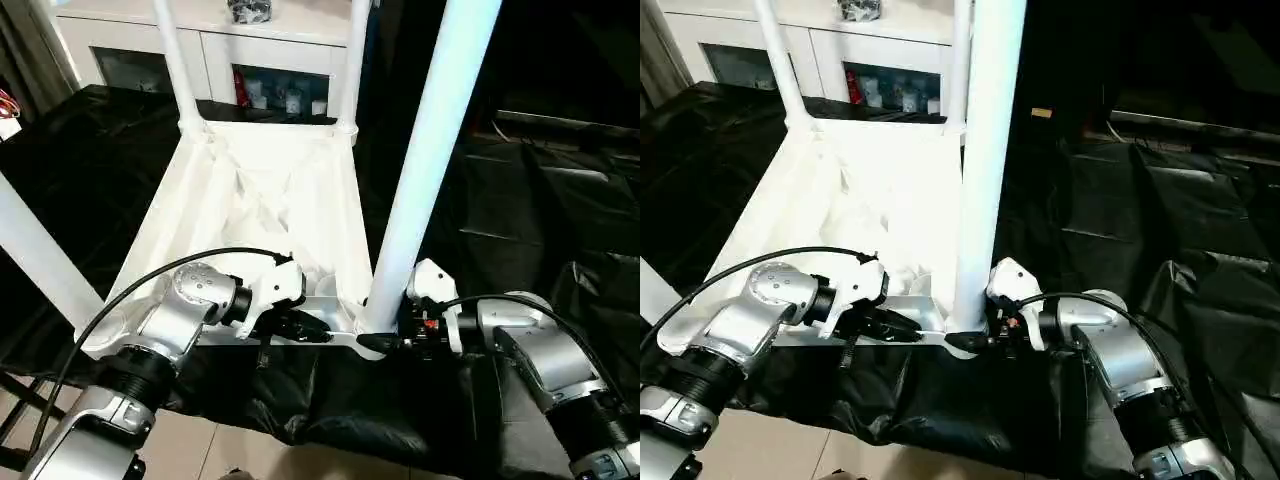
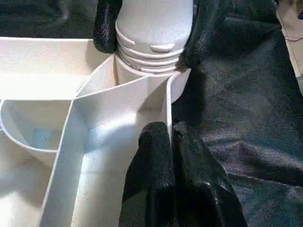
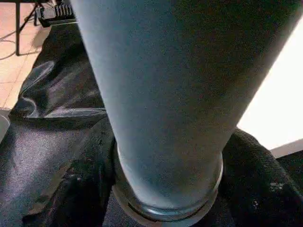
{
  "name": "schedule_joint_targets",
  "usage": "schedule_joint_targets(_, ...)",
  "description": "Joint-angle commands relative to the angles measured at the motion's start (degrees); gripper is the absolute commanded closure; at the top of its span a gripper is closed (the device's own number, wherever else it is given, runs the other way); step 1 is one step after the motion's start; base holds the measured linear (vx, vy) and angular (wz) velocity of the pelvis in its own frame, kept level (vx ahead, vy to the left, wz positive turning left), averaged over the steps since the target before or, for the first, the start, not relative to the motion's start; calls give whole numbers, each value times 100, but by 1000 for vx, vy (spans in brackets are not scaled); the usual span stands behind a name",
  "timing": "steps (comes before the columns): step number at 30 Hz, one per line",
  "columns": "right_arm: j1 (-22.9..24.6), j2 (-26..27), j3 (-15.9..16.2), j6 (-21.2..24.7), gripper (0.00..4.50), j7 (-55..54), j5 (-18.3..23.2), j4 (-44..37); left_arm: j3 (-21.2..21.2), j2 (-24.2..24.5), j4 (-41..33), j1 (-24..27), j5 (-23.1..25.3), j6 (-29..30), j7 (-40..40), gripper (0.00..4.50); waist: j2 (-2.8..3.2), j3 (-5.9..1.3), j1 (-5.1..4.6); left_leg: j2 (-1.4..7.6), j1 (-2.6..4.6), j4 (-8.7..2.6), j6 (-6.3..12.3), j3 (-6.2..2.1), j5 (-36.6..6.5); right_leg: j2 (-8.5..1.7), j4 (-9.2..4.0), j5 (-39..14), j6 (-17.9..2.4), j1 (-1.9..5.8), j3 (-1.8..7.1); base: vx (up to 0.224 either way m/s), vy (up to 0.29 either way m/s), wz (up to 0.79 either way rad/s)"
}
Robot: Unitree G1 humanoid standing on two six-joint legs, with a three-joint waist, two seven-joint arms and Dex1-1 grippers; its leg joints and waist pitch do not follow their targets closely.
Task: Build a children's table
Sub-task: Rotate leg to tighten
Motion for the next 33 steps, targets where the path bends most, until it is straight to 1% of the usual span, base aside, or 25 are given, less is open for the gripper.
schedule_joint_targets(1, 106, 93, 169, -63, 178, -34, -6, -113, 17, -87, 2, -75, 42, -57, 268, 450, -5, -324, -25, 180, 95, -345, 137, -66, -1503, -316, -375, -1289, -1243, 231, 203, 0, 0, 0)
schedule_joint_targets(3, 119, 436, -26, -175, 178, -711, -71, 102, 144, -270, 165, -163, 147, -36, 894, 450, -17, -302, -36, 165, 107, -352, 70, -68, -1671, -324, -423, -1633, -1153, 200, 209, 0, 0, 0)
schedule_joint_targets(4, 86, 745, -216, -187, 178, -1330, -107, 305, 224, -401, 256, -221, 184, 19, 1248, 450, -11, -295, -48, 156, 113, -366, -7, -90, -1760, -340, -450, -1918, -1080, 195, 201, 0, 0, 0)
schedule_joint_targets(5, 86, 745, -216, -187, 178, -1330, -107, 305, 224, -401, 256, -221, 184, 19, 1248, 450, -15, -289, -71, 143, 118, -374, -60, -105, -1898, -337, -486, -2263, -964, 186, 186, -54, -5, -3)
schedule_joint_targets(7, 7, 1238, -505, -153, 178, -2331, -163, 635, 321, -610, 360, -291, 258, 166, 1789, 450, -22, -283, -126, 136, 95, -396, -139, -132, -1959, -346, -498, -2518, -833, 189, 176, 0, 0, 0)
schedule_joint_targets(8, 7, 1238, -505, -153, 179, -2331, -163, 635, 321, -610, 360, -291, 258, 166, 1789, 450, -19, -280, -152, 136, 99, -401, -150, -140, -2015, -347, -512, -2610, -807, 184, 170, 0, 0, 0)
schedule_joint_targets(9, -37, 1483, -602, -157, 179, -2831, -215, 764, 314, -748, 355, -274, 315, 281, 2035, 450, -34, -280, -198, 127, 89, -403, -132, -154, -2083, -340, -535, -2752, -730, 195, 156, 0, 0, 0)
schedule_joint_targets(10, -54, 1701, -642, -151, 179, -3205, -255, 827, 269, -889, 317, -232, 391, 380, 2249, 450, -2, -274, -224, 129, 96, -399, -137, -150, -2114, -343, -544, -2780, -724, 161, 169, 0, 0, 0)
schedule_joint_targets(11, -56, 1724, -646, -150, 180, -3245, -259, 833, 265, -904, 313, -227, 399, 390, 2271, 450, -16, -266, -261, 119, 107, -391, -140, -151, -2179, -341, -575, -2918, -691, 141, 161, 0, 0, 0)
schedule_joint_targets(13, -47, 2006, -583, -156, 180, -3595, -354, 849, 167, -1100, 200, -143, 486, 526, 2483, 450, -16, -273, -276, 121, 118, -388, -127, -152, -2178, -340, -586, -2946, -671, 131, 168, 0, 0, 0)
schedule_joint_targets(16, -17, 2284, -242, -337, 180, -3641, -611, 806, 35, -1387, 86, -76, 554, 661, 2707, 450, -2, -279, -303, 127, 92, -396, -70, -151, -2144, -321, -573, -2747, -680, 143, 174, 0, 0, 0)
schedule_joint_targets(17, -19, 2305, -214, -400, 145, -3571, -619, 802, 23, -1439, 105, -91, 553, 641, 2723, 450, 8, -287, -303, 126, 92, -393, -49, -143, -2113, -316, -564, -2575, -720, 146, 182, 0, 0, 0)
schedule_joint_targets(18, -22, 2305, -220, -433, 124, -3524, -604, 803, 20, -1457, 125, -106, 550, 617, 2718, 450, 5, -286, -304, 125, 85, -396, -33, -142, -2099, -310, -556, -2496, -742, 151, 183, 0, 0, 0)
schedule_joint_targets(19, -40, 2273, -324, -405, 110, -3403, -461, 781, 21, -1440, 130, -118, 526, 573, 2664, 450, 32, -288, -299, 124, 82, -399, -20, -140, -2079, -302, -539, -2362, -785, 158, 186, 0, 0, 0)
schedule_joint_targets(20, -55, 2216, -403, -356, 107, -3292, -330, 760, 20, -1406, 135, -125, 513, 533, 2613, 450, 25, -289, -304, 124, 83, -397, -13, -133, -2079, -300, -541, -2304, -806, 157, 188, 0, 0, 0)
schedule_joint_targets(21, -55, 2216, -403, -356, 100, -3292, -330, 760, 20, -1406, 135, -125, 513, 533, 2613, 450, 53, -296, -300, 128, 87, -397, -10, -132, -2094, -296, -531, -2150, -866, 164, 190, 0, 0, 0)
schedule_joint_targets(22, -77, 2086, -469, -357, 87, -3194, -278, 733, 35, -1319, 96, -106, 474, 441, 2493, 450, 42, -294, -299, 125, 73, -400, 7, -133, -2098, -293, -517, -2067, -906, 184, 185, 0, 0, 0)
schedule_joint_targets(23, -91, 2002, -509, -372, 74, -3162, -264, 723, 45, -1267, 54, -86, 460, 398, 2430, 450, 56, -300, -289, 129, 81, -393, 18, -128, -2067, -298, -512, -1981, -942, 185, 190, 0, 0, 0)
schedule_joint_targets(24, -91, 2002, -509, -372, 74, -3162, -264, 723, 45, -1267, 54, -86, 460, 398, 2430, 450, 54, -302, -288, 129, 81, -388, 28, -122, -2039, -298, -506, -1927, -966, 186, 193, 0, 0, 0)
schedule_joint_targets(26, -141, 1642, -569, -343, 61, -2749, -199, 654, 111, -1090, -88, -6, 330, 317, 2115, 450, 56, -300, -281, 124, 72, -386, 50, -119, -1992, -299, -499, -1877, -1005, 201, 192, 0, 0, 0)
schedule_joint_targets(27, -141, 1642, -569, -343, 61, -2749, -199, 654, 111, -1090, -88, -6, 330, 317, 2115, 450, 49, -311, -270, 136, 70, -380, 87, -123, -1937, -308, -480, -1788, -1035, 226, 189, 0, 0, 0)
schedule_joint_targets(29, -161, 1354, -550, -276, 61, -2276, -107, 574, 118, -969, -125, 26, 285, 280, 1913, 450, 53, -303, -271, 135, 60, -378, 119, -113, -1888, -302, -474, -1708, -1070, 220, 193, 0, 0, 0)
schedule_joint_targets(31, -163, 872, -431, -168, 61, -1460, -5, 455, 91, -771, -146, 60, 234, 159, 1558, 450, 31, -312, -232, 140, 65, -350, 234, -103, -1712, -306, -462, -1616, -1111, 252, 192, 0, 0, 0)
schedule_joint_targets(32, -151, 582, -313, -178, 61, -979, 2, 395, 79, -649, -179, 72, 189, 132, 1334, 450, 36, -311, -219, 148, 60, -347, 277, -94, -1638, -306, -446, -1496, -1151, 237, 199, 0, 0, 0)
schedule_joint_targets(33, -151, 582, -313, -178, 61, -979, 2, 395, 79, -649, -179, 72, 189, 132, 1334, 450, 35, -313, -203, 153, 59, -345, 281, -95, -1597, -306, -430, -1435, -1170, 249, 195, 0, 0, 0)
